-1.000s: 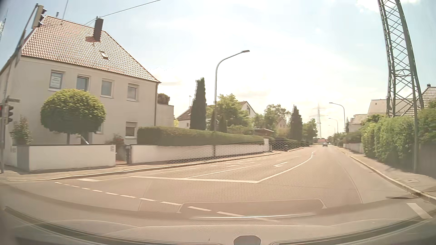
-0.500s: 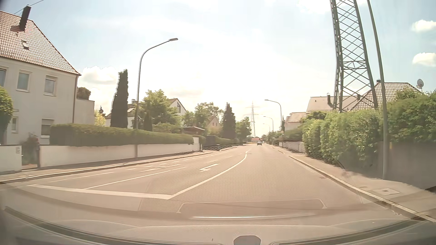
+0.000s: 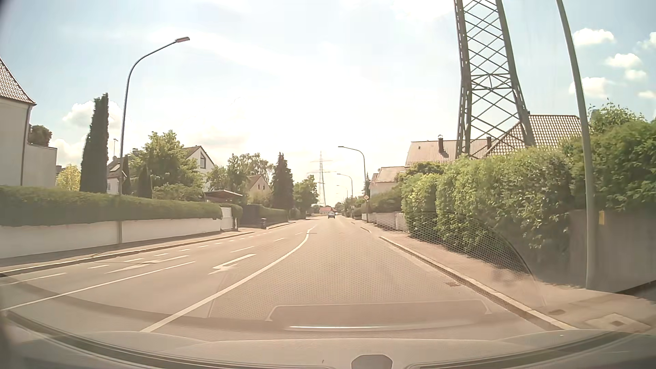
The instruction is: Follow the waypoints while adhering to traffic rules and regulations
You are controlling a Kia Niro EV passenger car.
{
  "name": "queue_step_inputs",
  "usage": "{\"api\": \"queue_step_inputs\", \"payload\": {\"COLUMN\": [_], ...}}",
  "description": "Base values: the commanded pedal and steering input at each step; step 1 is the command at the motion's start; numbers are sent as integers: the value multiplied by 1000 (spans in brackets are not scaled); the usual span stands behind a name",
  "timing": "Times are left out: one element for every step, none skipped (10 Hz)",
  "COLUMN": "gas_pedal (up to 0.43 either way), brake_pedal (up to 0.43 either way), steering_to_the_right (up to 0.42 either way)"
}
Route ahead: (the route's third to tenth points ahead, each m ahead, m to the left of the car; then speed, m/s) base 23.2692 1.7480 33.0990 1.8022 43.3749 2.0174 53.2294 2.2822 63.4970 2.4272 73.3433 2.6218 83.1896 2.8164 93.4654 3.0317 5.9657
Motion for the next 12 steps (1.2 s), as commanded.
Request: {"api": "queue_step_inputs", "payload": {"gas_pedal": [248,248,260,260,260,260,260,260,260,260,260,260], "brake_pedal": [0,0,0,0,0,0,0,0,0,0,0,0], "steering_to_the_right": [21,-6,-15,-15,-20,-31,-36,-38,-40,-41,-43,-42]}}
